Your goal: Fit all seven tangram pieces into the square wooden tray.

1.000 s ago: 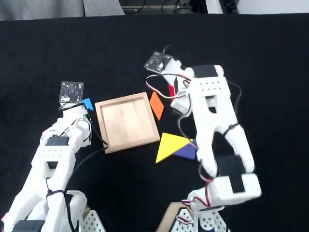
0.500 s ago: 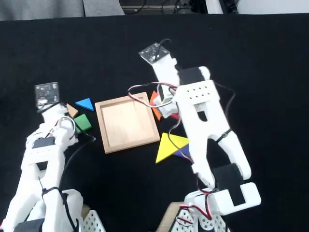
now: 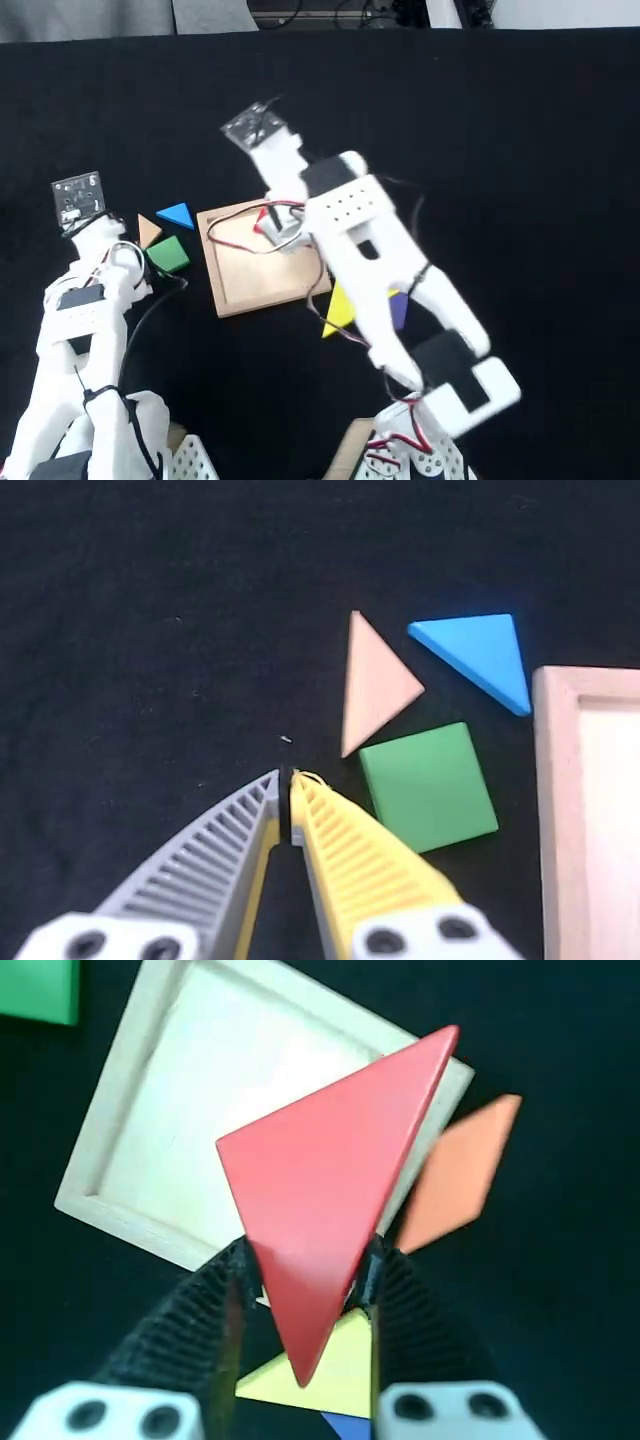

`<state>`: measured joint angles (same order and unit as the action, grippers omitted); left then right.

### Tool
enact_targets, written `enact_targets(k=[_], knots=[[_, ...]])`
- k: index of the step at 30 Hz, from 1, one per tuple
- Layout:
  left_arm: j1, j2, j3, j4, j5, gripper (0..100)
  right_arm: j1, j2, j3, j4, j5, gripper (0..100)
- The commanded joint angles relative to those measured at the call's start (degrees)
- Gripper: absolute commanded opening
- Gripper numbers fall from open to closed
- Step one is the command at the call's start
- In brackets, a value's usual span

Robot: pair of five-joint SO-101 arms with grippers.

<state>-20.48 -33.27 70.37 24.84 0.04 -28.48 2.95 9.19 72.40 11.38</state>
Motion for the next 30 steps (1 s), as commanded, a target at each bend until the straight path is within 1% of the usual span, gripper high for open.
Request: enact_targets(k=[1,5,8,10,13,15,16,22,30], knots=[[-0.6,-0.7,-3.4,-1.1,0.4,3,-3.3,2.7,-1.1,-2.4,-0.7,7.8],[-0.2,-0.7,-3.2,-1.1,0.4,3,-6.7,5.2,-1.1,-2.5,-0.4,7.8],[-0.2,-0.6,-3.1,-1.1,0.4,3,-7.3,5.8,-1.2,-4.0,0.8,7.8],[-0.1,-0.4,-3.1,-1.1,0.4,3,-7.2,5.9,-1.1,-5.0,5.5,7.8],[-0.1,-0.2,-3.1,-1.1,0.4,3,-7.0,6.1,-0.1,-4.9,16.6,7.8],[0.6,-0.2,-3.1,-1.1,0.4,3,-6.8,6.0,1.5,-4.9,21.1,7.8],[1.0,-0.2,-3.1,-1.1,0.4,3,-6.8,6.0,2.2,-5.0,22.2,7.8],[2.1,-0.2,-3.1,-1.1,0.4,3,-6.5,5.6,3.8,-5.5,23.1,7.8],[1.9,-0.2,-3.0,-1.1,0.4,3,-5.8,5.6,3.7,-13.5,22.7,7.8]])
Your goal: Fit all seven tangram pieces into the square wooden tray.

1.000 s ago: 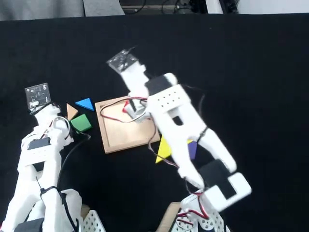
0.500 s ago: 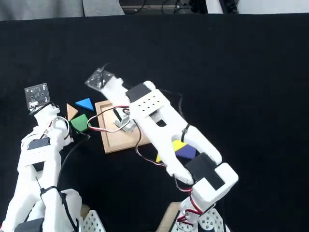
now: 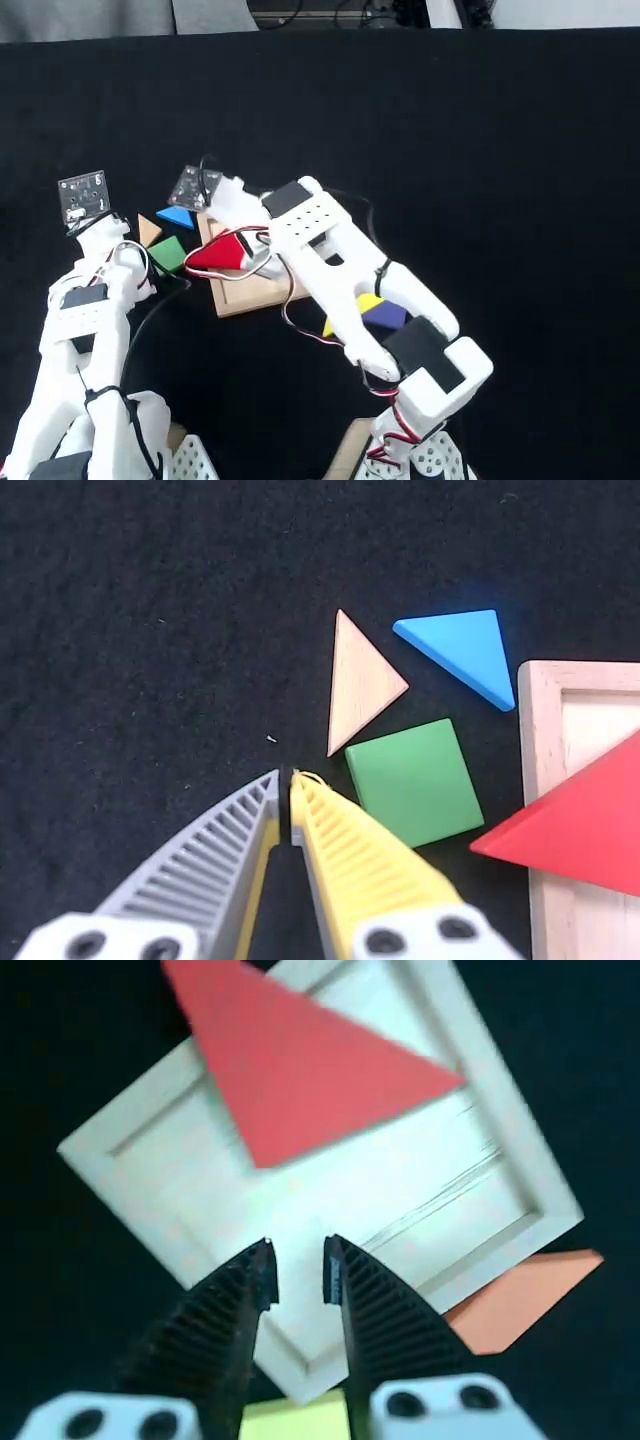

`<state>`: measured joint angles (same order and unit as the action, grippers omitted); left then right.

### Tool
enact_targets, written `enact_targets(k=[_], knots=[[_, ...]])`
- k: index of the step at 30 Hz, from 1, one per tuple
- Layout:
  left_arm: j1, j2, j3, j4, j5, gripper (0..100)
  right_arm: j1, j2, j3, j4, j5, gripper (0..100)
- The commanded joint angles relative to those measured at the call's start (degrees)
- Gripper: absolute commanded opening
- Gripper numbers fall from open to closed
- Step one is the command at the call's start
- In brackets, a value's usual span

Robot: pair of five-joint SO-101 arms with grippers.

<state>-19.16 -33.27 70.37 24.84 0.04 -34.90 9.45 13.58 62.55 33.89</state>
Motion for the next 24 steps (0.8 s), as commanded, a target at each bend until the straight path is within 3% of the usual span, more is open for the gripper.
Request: enact_targets(k=[1,5,12,24], knots=[[0.5,-0.2,-3.0,-1.1,0.4,3,0.6,-0.9,-1.0,-5.2,0.2,7.8],[-0.8,-0.7,-3.0,-0.8,1.8,3,0.4,-0.5,-1.8,-11.3,-7.1,7.8],[-10.7,-0.8,-3.7,-1.3,14.0,3,-1.0,-0.4,-1.7,-21.0,-27.1,1.1],[-14.2,-0.6,-3.4,-4.3,14.6,3,-8.3,8.3,-9.3,-21.1,-28.0,1.1]])
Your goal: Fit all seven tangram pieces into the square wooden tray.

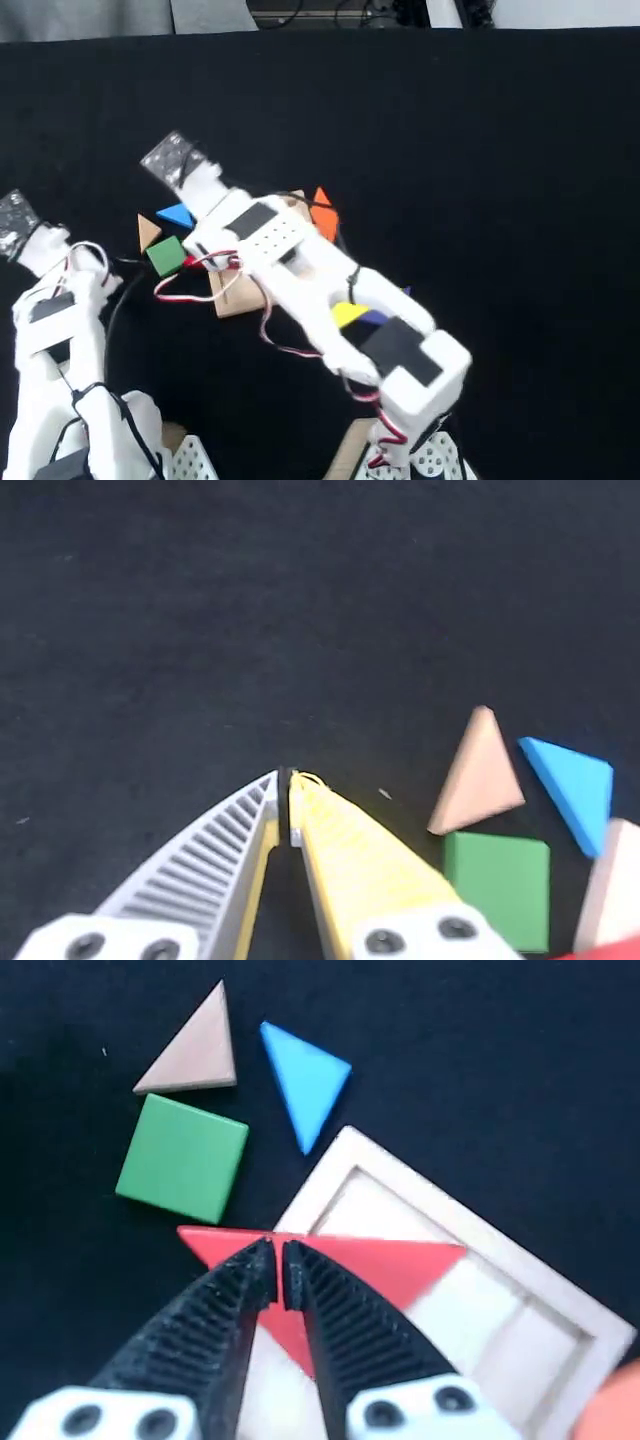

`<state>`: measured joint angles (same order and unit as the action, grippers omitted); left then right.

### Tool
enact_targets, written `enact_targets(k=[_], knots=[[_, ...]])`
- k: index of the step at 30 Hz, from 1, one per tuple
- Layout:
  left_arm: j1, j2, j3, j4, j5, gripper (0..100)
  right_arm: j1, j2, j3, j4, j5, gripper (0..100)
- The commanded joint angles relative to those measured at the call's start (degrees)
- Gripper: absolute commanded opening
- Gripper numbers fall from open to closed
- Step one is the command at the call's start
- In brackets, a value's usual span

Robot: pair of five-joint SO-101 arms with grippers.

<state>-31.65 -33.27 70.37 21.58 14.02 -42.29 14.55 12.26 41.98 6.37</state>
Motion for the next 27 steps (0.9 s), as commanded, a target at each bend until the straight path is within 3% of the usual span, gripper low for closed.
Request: enact_targets(k=[1,14,27], knots=[[-1.7,-0.6,-3.4,-1.1,0.6,3,-1.0,5.1,-9.7,-0.4,-0.5,1.1],[-1.5,-0.6,-3.5,-1.1,0.6,3,-1.1,17.1,-20.8,5.0,-0.5,1.1],[-1.5,-0.6,-3.6,-1.1,0.6,3,-0.7,17.7,-21.4,17.5,0.0,1.1]])
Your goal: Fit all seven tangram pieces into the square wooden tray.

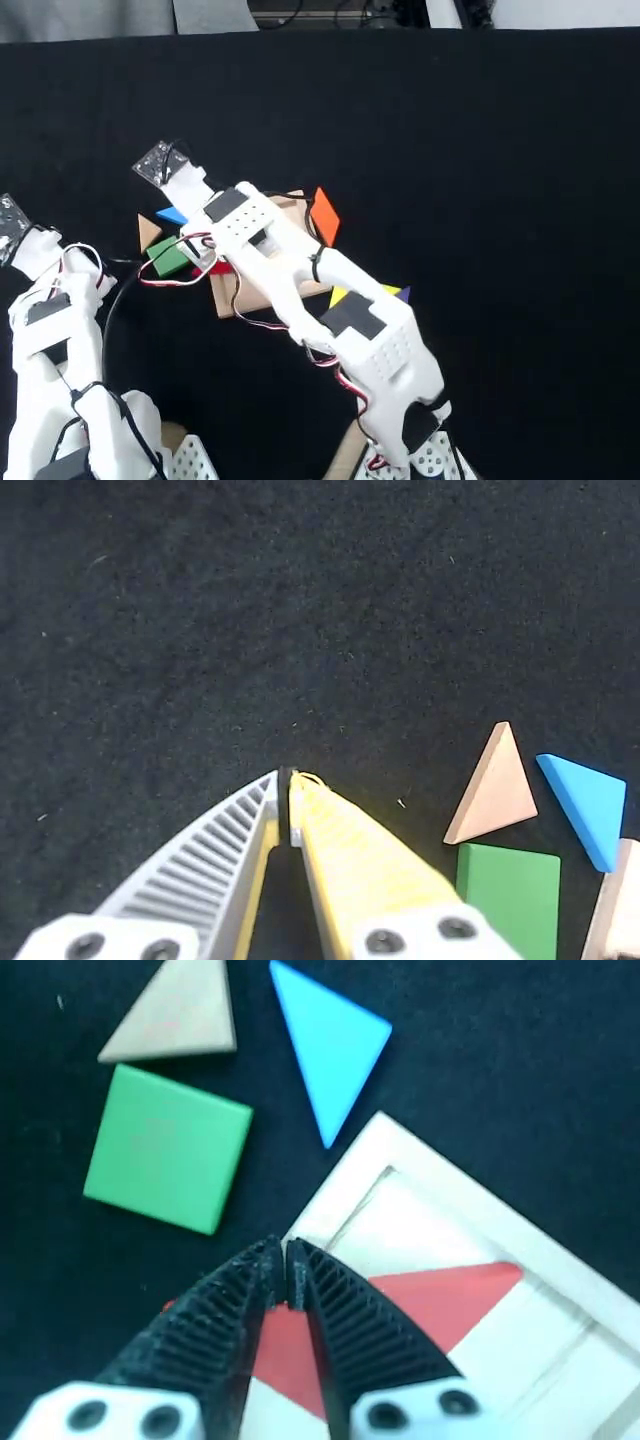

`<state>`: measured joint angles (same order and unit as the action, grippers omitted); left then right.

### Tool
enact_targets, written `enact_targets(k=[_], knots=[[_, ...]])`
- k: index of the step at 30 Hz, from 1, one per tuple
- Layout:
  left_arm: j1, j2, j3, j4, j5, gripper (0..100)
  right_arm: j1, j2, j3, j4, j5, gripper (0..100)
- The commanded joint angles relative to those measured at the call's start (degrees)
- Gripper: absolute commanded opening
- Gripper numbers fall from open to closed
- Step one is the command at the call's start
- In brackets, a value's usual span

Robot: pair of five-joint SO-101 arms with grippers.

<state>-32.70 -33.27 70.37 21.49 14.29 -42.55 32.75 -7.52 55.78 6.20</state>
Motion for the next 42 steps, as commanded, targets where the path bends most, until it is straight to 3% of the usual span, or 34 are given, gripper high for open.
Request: enact_targets(k=[1,12,21,30,42], knots=[[-0.4,-0.6,-3.6,-1.0,0.4,3,-0.5,-0.5,-1.5,4.3,0.2,1.1],[1.0,-0.6,-3.6,-1.0,0.0,3,-0.2,-1.5,-1.5,12.5,0.2,1.1],[1.4,-0.6,-3.5,-1.1,-0.1,3,4.1,-18.3,0.0,17.3,0.3,1.1],[1.9,-0.6,-3.5,-1.1,-0.1,3,19.0,-17.4,10.3,0.4,0.3,1.1],[2.9,-0.6,-3.5,-1.1,-0.2,3,11.7,-6.5,5.7,2.5,2.7,1.1]])
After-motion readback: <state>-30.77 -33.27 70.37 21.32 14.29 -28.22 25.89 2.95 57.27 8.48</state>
